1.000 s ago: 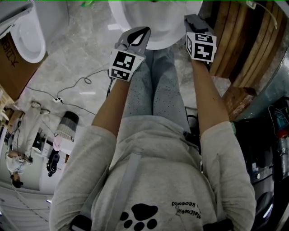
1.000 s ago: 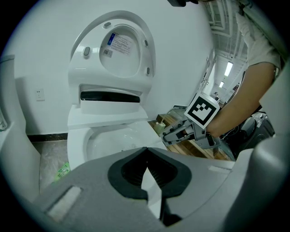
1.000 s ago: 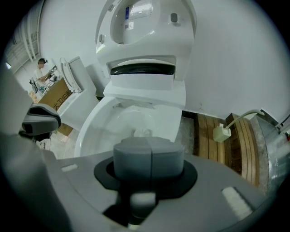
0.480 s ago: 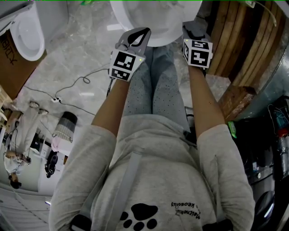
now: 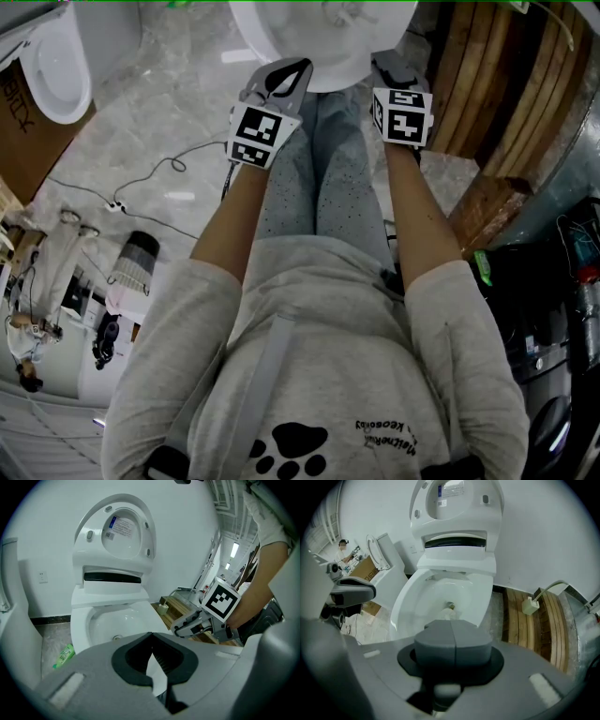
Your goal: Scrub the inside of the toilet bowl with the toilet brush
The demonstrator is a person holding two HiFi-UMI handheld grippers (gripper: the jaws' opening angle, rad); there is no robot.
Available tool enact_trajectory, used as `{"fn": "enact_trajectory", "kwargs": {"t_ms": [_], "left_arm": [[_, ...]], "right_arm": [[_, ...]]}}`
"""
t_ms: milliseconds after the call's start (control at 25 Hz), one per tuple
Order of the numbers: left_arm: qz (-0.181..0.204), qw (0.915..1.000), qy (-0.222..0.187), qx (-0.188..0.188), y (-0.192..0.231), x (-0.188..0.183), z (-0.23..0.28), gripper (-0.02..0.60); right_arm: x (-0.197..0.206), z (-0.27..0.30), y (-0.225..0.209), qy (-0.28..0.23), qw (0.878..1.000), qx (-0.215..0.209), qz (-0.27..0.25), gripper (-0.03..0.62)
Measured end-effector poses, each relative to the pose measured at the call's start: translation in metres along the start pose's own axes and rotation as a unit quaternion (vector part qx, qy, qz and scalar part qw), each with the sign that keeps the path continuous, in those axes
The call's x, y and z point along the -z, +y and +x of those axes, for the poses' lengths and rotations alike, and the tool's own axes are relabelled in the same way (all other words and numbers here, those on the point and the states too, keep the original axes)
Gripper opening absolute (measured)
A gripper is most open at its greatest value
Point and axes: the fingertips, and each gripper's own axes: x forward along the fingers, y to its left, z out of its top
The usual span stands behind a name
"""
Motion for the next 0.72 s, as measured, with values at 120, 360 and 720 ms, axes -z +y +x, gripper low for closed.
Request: {"fn": "enact_trajectory", "kwargs": {"t_ms": [120, 360, 720], "left_arm": [[-0.001, 1.0, 0.0, 0.0, 0.0, 0.001, -0.001, -0.005], [-0.003, 1.0, 0.0, 0.0, 0.001, 0.002, 0.0, -0.005], [-0.009, 1.0, 0.001, 0.001, 0.008, 0.001, 0.001, -0.005]], "right_arm": [[0.005, -0.001, 0.007, 0.004, 1.0, -0.005, -0.005, 0.149], [0.013, 0.0, 0.024, 0.014, 1.0, -0.018, -0.009, 0.149], [0.01, 0.006, 0.042, 0.022, 0.999, -0.037, -0.026, 0.149]]}}
